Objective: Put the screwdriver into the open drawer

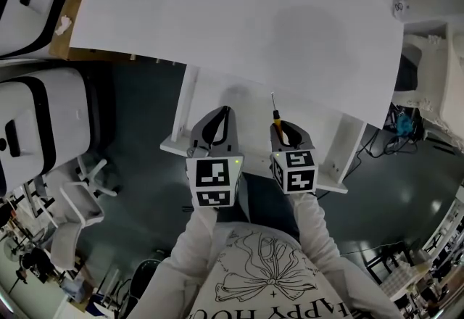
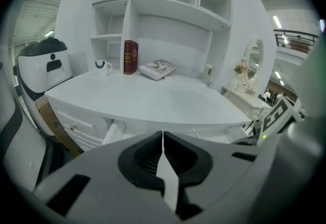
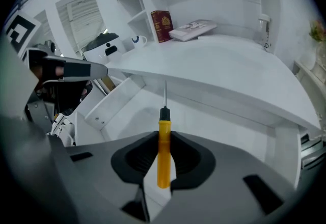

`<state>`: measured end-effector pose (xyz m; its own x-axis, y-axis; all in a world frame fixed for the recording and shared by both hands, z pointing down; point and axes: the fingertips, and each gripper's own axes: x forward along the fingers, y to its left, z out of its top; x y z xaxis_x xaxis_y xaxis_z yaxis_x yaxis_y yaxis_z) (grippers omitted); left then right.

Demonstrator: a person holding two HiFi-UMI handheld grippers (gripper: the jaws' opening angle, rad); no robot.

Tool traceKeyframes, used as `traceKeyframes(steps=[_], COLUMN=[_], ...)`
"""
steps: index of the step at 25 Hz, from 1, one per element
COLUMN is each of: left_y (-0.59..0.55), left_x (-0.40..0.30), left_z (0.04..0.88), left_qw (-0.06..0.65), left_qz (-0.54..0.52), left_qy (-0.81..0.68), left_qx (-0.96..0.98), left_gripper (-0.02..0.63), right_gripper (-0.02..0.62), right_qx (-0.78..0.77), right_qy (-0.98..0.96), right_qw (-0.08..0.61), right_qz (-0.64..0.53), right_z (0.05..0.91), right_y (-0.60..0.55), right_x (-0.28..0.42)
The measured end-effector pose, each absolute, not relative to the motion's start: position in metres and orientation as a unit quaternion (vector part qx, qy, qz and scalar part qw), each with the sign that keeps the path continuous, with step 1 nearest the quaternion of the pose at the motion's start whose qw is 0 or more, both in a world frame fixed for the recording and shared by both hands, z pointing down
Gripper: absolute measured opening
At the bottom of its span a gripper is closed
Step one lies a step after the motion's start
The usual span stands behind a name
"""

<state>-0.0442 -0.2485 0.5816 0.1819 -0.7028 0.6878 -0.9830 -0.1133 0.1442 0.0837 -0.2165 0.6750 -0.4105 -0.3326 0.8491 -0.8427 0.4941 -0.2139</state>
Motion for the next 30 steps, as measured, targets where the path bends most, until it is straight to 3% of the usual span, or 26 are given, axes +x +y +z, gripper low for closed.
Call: traceKeyframes(steps=[14, 30], left_y=[-0.248, -0.242], left_x=[-0.054, -0.065], left_z=[0.601, 0.612], left_qw=[0.318, 0.331], left_qz=[0.24, 0.241], left_qy=[-0.597, -0.601], left_qx=[0.696, 0.686], left_gripper=[0.011, 0.011], right_gripper=[0.071, 0.075], right_qx=[0.374, 0.387], right_qy=[-0.732, -0.715], right_qw=[0.453, 0.466], right_qz=[0.346, 0.349], right_z=[0.741, 0.765], right_y=[-0.218, -0.224], right_x=[0.095, 0.098])
